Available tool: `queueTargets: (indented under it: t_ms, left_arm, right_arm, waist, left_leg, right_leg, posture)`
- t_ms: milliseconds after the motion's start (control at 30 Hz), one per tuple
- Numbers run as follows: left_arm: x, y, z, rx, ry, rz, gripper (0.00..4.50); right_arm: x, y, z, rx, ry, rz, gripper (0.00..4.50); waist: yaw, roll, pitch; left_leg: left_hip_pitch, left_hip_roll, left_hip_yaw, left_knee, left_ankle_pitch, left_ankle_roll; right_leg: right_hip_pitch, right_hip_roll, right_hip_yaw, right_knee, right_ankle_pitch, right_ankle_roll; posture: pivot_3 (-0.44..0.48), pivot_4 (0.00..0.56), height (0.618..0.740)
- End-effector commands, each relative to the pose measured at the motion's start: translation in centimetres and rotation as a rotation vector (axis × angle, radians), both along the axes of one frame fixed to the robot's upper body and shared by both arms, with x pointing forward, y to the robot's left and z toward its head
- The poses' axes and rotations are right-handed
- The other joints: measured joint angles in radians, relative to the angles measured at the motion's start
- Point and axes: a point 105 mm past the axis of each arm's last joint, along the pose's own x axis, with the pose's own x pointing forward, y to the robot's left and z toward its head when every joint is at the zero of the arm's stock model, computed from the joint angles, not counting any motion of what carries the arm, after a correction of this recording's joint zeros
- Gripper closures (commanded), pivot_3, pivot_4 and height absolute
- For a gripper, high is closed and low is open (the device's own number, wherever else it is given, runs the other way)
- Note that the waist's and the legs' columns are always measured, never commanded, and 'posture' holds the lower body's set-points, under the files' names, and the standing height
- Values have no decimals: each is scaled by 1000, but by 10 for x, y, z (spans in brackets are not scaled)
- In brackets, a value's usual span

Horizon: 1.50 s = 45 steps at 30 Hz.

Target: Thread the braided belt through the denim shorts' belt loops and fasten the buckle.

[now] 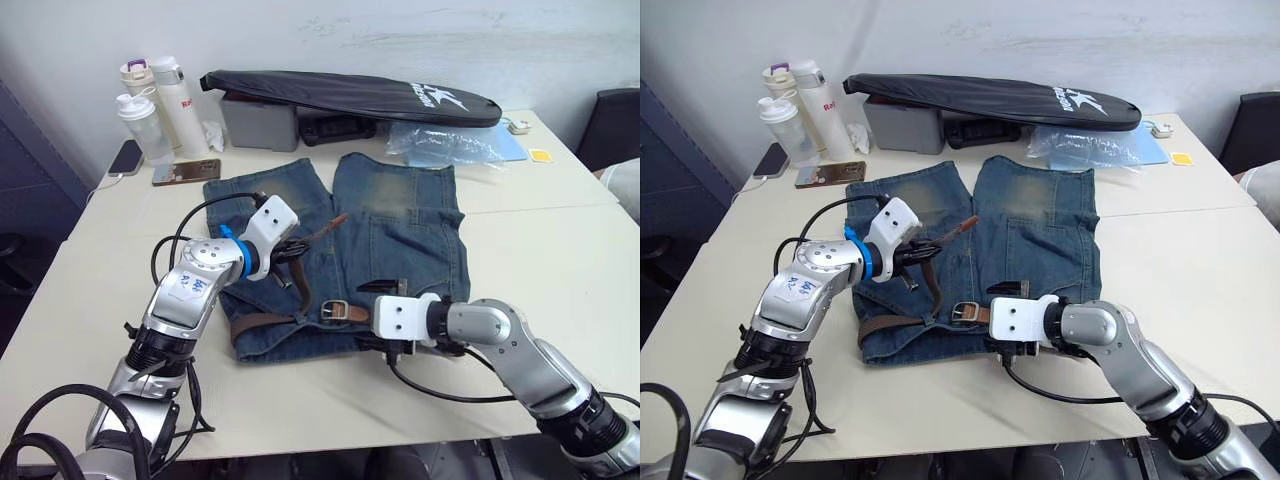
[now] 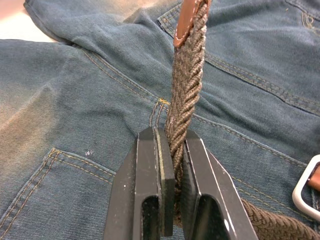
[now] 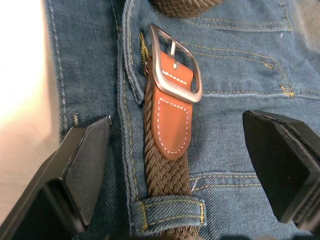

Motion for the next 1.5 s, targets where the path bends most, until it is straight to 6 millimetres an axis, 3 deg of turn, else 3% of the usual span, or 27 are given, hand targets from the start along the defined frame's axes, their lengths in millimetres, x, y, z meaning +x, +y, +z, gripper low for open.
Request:
queueTargets:
  t_ms: [33, 333, 467, 667, 867, 1100, 1300, 1500]
  left_arm:
    - [-3, -2, 13, 5, -55, -27, 4500]
    - [-7, 2, 9, -3, -34, -21, 4500]
    - [-8, 8, 6, 0, -25, -5, 4500]
    - [-6, 19, 3, -17, -8, 40, 4500]
    - [-8, 23, -1, -100, 36, 101, 4500]
    - [-19, 2, -16, -108, 119, 125, 4500]
    - [-32, -13, -28, -75, 195, 70, 4500]
    - [-38, -19, -37, -26, 232, 25, 4500]
  right_arm:
    - [6, -1, 13, -6, -74, -4, 70]
    - [19, -4, 19, -42, -218, -58, 70]
    - [10, 4, 12, -22, -202, -31, 1246]
    - [11, 5, 8, 72, -177, -97, 4430]
    - [29, -16, 9, 325, -96, -387, 4430]
    - [41, -36, -6, 589, 113, -705, 4430]
    - [44, -32, -3, 740, 218, -781, 4430]
    - [43, -21, 4, 769, 234, -755, 4430]
  waist:
    - [0, 0, 0]
    - [0, 0, 0]
    - [0, 0, 0]
    - [-1, 0, 0]
    - [-1, 0, 0]
    - [0, 2, -2]
    - [-2, 5, -3]
    - [-3, 6, -4]
  left_leg:
    - [0, 0, 0, 0, 0, 0]
    - [0, 1, 0, 0, 0, 0]
    - [0, 1, 0, 0, 0, 0]
    - [0, 5, 0, 1, 0, 0]
    - [-1, 10, 0, 1, 0, 0]
    - [-1, 11, 1, 1, -2, -2]
    - [-2, 10, 1, 1, -3, -1]
    - [-1, 10, 1, 1, -3, 0]
  right_leg:
    - [0, 0, 0, 0, 0, 0]
    - [-1, 1, 0, 3, 0, 0]
    - [-1, 1, 1, 5, 0, 0]
    - [-2, 1, 1, 6, 0, 0]
    - [-2, 1, 0, 7, 0, 0]
    - [-5, 4, 1, 16, 0, 0]
    - [-2, 3, 2, 17, 0, -1]
    - [-2, 3, 4, 17, -1, -1]
  posture:
    - [0, 150, 622]
    - [0, 150, 622]
    - [0, 150, 622]
    - [0, 150, 622]
    - [0, 150, 622]
    - [0, 150, 622]
    - [0, 150, 622]
    - [0, 150, 622]
